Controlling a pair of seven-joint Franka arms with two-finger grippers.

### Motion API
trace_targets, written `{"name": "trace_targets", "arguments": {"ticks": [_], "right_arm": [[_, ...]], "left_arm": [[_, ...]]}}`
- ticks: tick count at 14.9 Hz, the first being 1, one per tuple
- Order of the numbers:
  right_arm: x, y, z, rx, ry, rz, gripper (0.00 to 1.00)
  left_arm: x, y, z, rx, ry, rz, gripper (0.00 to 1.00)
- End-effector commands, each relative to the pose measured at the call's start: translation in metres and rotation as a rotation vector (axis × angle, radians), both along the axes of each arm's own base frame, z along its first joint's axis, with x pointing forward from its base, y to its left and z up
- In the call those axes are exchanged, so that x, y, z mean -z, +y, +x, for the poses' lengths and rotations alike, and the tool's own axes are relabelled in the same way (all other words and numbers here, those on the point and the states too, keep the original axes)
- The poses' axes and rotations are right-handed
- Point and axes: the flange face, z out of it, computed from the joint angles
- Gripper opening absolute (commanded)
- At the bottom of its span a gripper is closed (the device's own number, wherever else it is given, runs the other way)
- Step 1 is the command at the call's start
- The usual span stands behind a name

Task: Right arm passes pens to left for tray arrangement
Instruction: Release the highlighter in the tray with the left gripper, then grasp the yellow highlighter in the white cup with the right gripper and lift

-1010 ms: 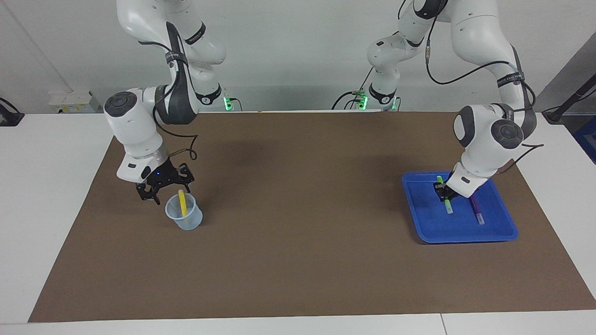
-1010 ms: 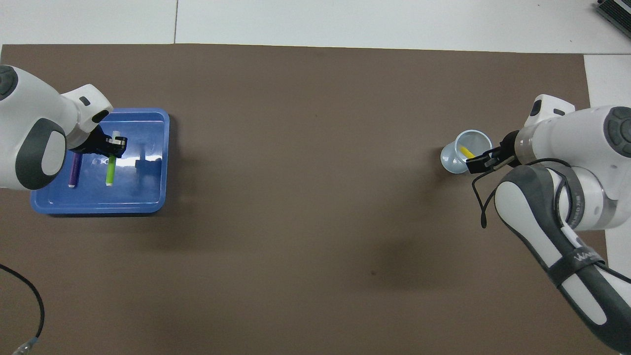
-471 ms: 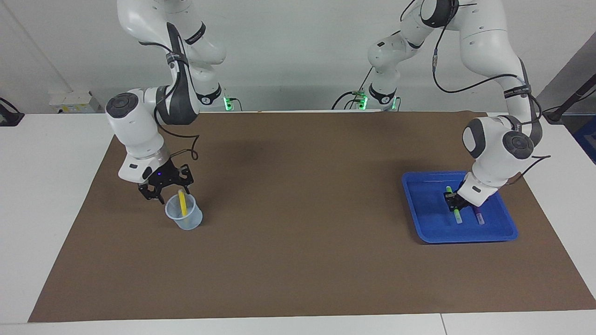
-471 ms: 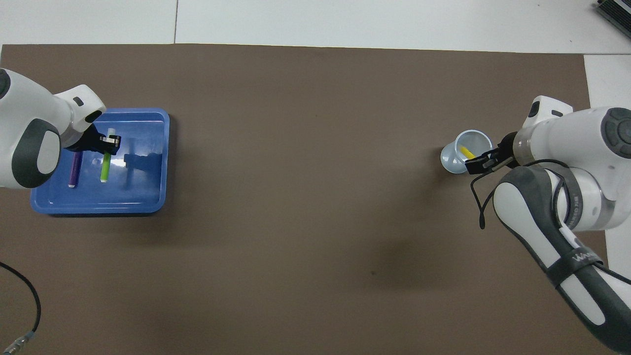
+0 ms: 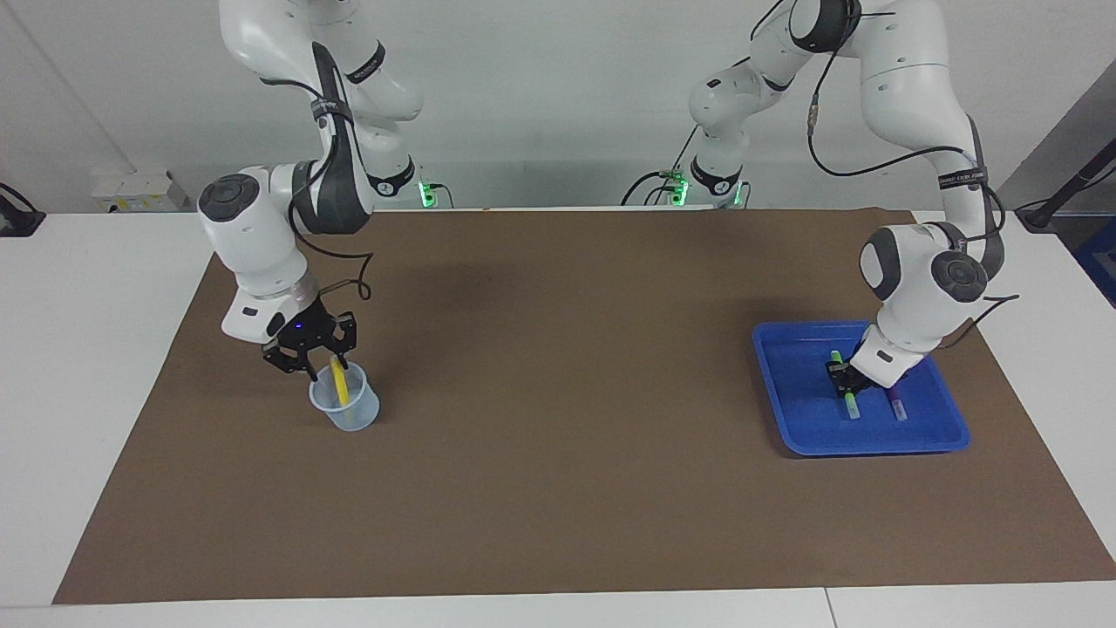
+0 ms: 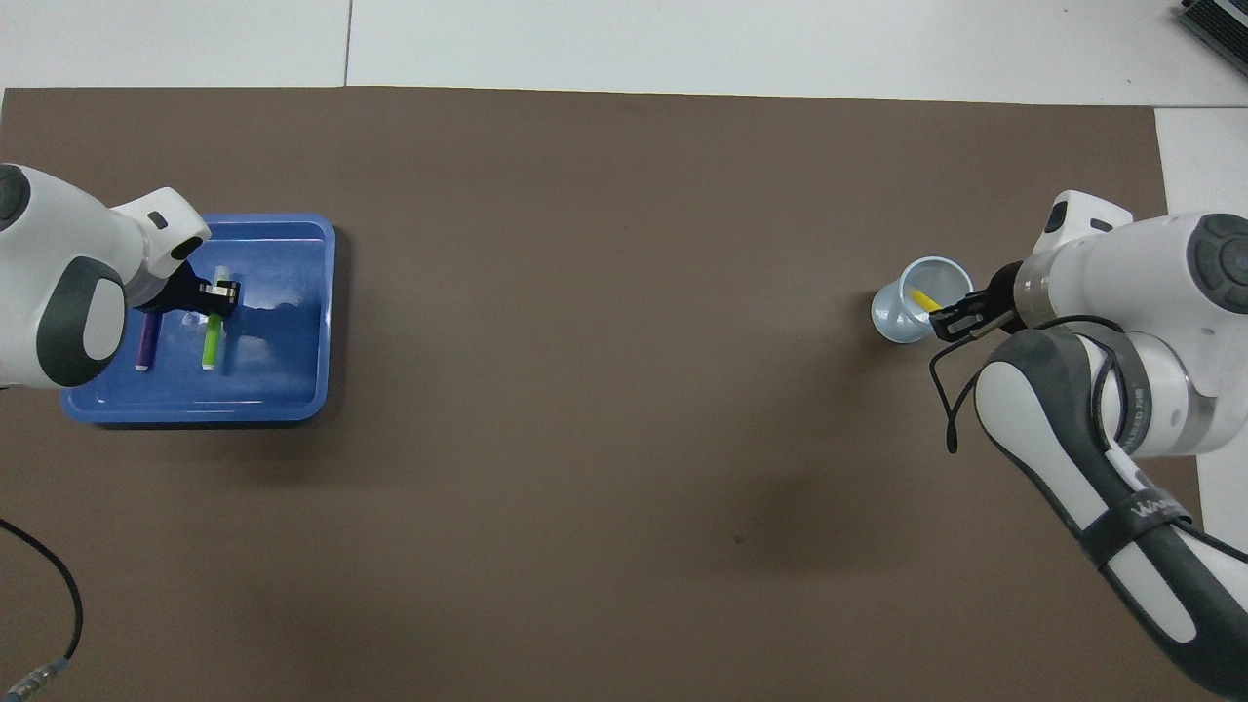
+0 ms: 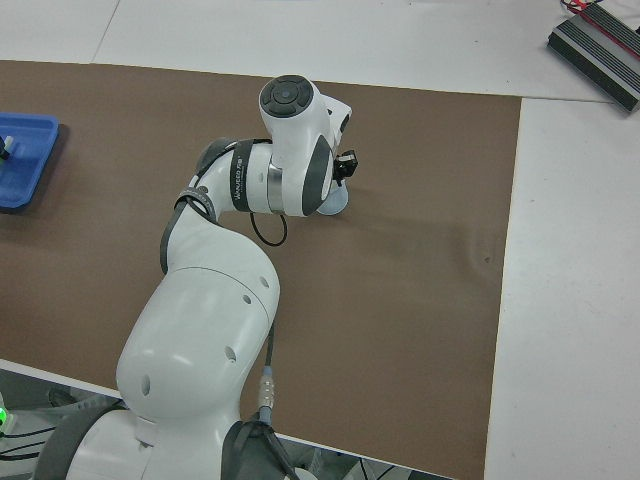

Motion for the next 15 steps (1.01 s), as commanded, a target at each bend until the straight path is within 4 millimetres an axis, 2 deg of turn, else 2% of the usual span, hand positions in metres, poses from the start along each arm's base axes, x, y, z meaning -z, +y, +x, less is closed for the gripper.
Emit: {"name": "trace_targets", "arguments": {"ticks": [1, 2, 5, 8, 12, 15], "right_arm": [[0.001, -0.001, -0.004, 0.015, 0.008, -0.012, 0.3], [0.0, -0.001, -0.003, 0.015, 0.007, -0.012, 0.29], [0.001, -0.001, -0.004, 0.015, 0.008, -0.012, 0.18], [0.001, -0.001, -0.004, 0.013, 0.008, -0.012, 0.02], [-0.001, -0.002, -0.004, 0.004, 0.029, -0.014, 0.0], [-0.019, -0.003, 0.004, -0.039, 0.015, -0.023, 0.0]], "left_arm": [[0.003, 0.007, -0.005, 0.015, -0.016, 0.014, 0.0], [0.002, 0.008, -0.006, 0.014, -0.016, 0.015, 0.0], [0.002, 0.007, -0.004, 0.015, -0.03, 0.014, 0.0], [0.006, 0.006, -0.007, 0.022, -0.033, 0.017, 0.0], [0.008, 0.005, -0.009, 0.021, -0.035, 0.016, 0.0], [0.009, 0.005, -0.009, 0.021, -0.033, 0.016, 0.03]]}}
